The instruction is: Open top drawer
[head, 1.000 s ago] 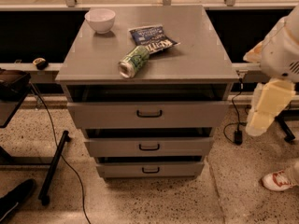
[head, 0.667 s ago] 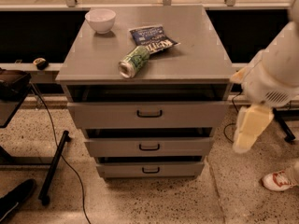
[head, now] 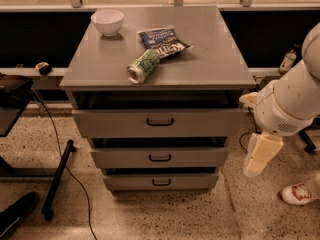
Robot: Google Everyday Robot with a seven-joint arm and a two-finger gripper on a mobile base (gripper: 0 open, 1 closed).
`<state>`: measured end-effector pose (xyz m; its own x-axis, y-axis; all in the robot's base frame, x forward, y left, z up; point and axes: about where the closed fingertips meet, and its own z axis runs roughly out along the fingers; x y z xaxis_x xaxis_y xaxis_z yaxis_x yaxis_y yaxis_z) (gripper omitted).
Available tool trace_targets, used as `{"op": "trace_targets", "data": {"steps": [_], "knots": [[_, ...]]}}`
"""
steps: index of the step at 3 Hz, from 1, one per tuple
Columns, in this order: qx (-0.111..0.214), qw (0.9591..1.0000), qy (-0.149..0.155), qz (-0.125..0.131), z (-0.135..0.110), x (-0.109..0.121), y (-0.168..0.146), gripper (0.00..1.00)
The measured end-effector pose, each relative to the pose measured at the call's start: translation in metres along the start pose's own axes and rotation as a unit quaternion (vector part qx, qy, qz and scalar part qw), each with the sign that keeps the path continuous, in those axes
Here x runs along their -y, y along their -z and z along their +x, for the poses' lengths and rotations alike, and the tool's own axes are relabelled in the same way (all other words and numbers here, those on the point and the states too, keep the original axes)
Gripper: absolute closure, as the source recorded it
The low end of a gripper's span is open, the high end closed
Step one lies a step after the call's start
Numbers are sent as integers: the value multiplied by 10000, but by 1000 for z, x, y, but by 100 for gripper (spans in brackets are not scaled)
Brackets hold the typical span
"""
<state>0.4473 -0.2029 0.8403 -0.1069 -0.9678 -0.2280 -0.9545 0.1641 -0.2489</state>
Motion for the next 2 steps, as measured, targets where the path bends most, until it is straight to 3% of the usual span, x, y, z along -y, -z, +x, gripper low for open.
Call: {"op": "trace_targets", "data": {"steps": [1,2], "knots": [[115,9999,84,-3,-2,16,-22,0],[225,9995,222,-68,-7,48,-77,0]]}}
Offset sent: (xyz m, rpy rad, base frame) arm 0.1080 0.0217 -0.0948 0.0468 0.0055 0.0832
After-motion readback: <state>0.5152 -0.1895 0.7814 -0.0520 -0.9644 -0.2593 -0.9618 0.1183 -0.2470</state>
